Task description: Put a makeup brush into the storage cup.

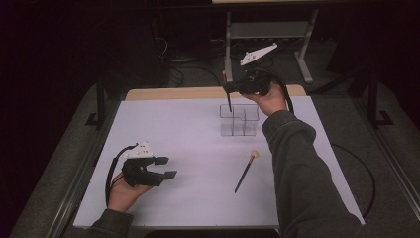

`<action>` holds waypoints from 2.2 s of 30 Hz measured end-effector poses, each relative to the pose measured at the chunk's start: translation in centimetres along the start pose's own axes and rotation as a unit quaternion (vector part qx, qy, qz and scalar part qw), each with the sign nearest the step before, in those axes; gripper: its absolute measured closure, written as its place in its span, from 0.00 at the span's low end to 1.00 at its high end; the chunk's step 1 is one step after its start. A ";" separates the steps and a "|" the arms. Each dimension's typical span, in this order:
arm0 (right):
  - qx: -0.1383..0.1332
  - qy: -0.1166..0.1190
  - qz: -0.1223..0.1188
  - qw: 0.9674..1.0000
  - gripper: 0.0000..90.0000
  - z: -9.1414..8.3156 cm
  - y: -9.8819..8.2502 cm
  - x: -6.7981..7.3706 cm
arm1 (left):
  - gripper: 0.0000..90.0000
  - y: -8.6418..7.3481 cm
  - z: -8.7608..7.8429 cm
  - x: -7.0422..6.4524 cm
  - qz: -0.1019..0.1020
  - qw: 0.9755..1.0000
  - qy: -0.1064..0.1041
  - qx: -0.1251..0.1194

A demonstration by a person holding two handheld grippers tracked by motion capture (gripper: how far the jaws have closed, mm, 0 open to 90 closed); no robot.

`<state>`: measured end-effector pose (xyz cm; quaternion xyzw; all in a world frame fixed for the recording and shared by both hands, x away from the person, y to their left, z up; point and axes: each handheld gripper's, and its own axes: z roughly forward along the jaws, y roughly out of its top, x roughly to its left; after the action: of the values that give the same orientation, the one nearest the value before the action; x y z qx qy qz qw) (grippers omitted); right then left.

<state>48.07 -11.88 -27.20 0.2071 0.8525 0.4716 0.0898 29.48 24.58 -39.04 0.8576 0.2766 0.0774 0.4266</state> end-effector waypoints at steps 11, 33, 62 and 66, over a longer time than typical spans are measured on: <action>0.001 -0.006 0.025 1.000 0.92 1.3 -0.6 -0.7 | 0.41 0.1 -0.3 0.1 -0.005 1.000 -0.001 -0.006; 0.010 -0.019 0.045 0.999 0.92 2.5 -2.0 -1.3 | 0.38 0.0 -0.4 0.3 -0.005 1.000 0.002 -0.007; 0.021 -0.019 0.057 0.998 0.92 3.8 -3.7 -1.0 | 0.37 -0.1 -0.3 0.4 -0.009 1.000 0.003 -0.008; 0.022 -0.020 0.059 0.998 0.92 3.9 -3.8 -1.0 | 0.37 -0.1 -0.3 0.4 -0.009 1.000 0.003 -0.008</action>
<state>49.26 -11.09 -32.51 0.2685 0.8470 0.4528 0.0740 29.65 25.07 -38.98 0.8512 0.2848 0.0781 0.4338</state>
